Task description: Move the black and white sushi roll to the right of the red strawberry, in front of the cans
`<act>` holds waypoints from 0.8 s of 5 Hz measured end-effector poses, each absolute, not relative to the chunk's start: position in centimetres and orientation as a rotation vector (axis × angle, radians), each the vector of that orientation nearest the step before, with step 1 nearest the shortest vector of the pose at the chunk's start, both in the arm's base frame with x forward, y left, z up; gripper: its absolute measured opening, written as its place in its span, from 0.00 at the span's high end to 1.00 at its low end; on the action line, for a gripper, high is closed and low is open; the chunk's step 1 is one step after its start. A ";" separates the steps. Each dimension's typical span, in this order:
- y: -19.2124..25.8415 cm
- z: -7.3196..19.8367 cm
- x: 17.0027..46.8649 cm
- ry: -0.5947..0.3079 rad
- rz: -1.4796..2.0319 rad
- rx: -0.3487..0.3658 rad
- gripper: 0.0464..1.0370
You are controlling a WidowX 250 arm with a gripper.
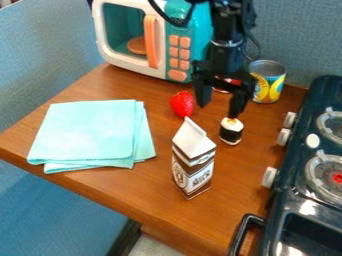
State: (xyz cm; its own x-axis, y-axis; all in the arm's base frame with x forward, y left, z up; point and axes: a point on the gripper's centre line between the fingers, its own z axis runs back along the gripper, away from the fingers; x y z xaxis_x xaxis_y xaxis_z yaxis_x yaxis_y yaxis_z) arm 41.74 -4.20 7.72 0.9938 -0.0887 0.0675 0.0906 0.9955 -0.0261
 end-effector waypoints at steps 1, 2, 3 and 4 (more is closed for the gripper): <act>-5.0 6.9 41.9 -0.044 -0.099 -0.030 0.03; -5.2 6.8 42.2 -0.052 -0.097 -0.031 0.03; -5.9 5.4 42.3 -0.006 -0.093 -0.028 0.03; -6.2 4.9 42.6 -0.001 -0.080 -0.024 0.03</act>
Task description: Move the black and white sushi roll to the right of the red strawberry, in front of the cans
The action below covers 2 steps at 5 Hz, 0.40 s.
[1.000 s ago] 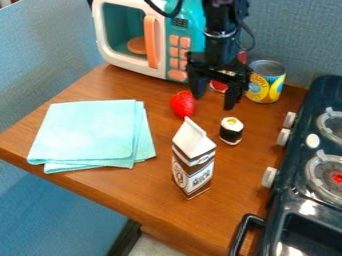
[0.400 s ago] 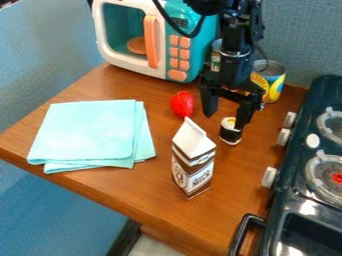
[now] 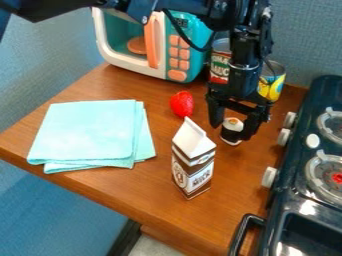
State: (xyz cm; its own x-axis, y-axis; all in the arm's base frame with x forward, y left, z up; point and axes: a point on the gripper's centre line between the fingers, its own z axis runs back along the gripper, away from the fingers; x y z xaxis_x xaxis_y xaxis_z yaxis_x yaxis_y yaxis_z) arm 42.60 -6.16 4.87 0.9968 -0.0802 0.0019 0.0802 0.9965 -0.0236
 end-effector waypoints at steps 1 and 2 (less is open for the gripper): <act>-6.2 4.0 43.1 0.008 -0.062 -0.023 0.03; -6.3 3.5 43.6 0.018 -0.050 -0.022 0.07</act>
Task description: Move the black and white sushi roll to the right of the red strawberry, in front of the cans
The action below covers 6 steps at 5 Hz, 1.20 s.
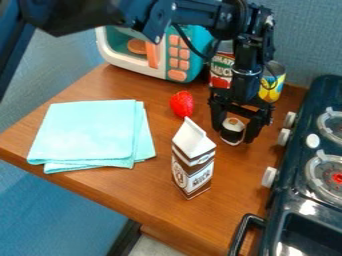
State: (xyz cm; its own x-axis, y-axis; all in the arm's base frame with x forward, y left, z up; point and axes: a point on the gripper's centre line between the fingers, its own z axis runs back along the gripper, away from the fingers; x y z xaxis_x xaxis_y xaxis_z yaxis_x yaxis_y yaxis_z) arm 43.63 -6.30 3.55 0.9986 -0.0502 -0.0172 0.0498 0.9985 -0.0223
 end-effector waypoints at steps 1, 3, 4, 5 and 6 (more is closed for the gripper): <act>-6.2 3.4 43.6 0.029 -0.040 -0.013 0.32; -6.3 3.5 43.1 0.025 -0.057 -0.036 0.44; -5.9 4.5 43.2 0.006 -0.086 -0.038 0.44; -4.2 6.1 44.2 -0.021 -0.081 -0.020 0.44; -3.6 7.3 45.6 -0.052 -0.095 -0.005 0.44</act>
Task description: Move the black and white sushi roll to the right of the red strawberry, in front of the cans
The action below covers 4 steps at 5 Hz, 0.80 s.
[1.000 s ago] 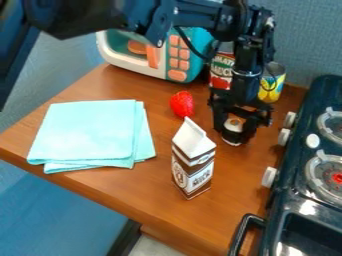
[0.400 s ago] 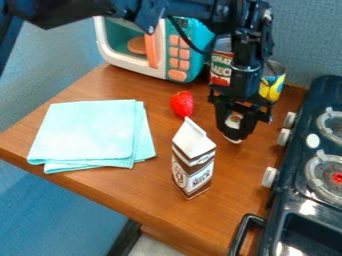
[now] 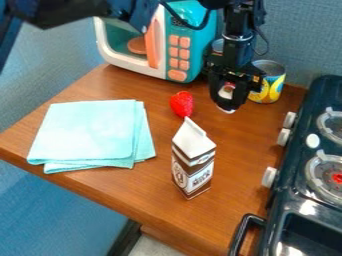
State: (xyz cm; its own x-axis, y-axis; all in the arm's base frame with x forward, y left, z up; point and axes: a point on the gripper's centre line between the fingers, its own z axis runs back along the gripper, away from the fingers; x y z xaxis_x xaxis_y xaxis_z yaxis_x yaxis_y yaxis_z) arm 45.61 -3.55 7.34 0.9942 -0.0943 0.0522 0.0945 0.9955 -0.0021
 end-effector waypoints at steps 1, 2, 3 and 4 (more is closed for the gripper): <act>-3.6 6.3 46.8 -0.031 -0.104 -0.002 0.44; -3.5 5.5 47.4 -0.009 -0.112 0.006 0.44; -3.5 4.2 47.4 0.027 -0.119 0.010 0.44; -3.5 4.5 47.6 0.021 -0.122 0.010 0.44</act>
State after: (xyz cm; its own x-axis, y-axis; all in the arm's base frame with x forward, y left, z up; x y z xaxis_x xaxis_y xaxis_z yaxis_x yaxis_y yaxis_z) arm 47.58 -3.51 4.55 0.9924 -0.1212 -0.0219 0.1214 0.9926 0.0082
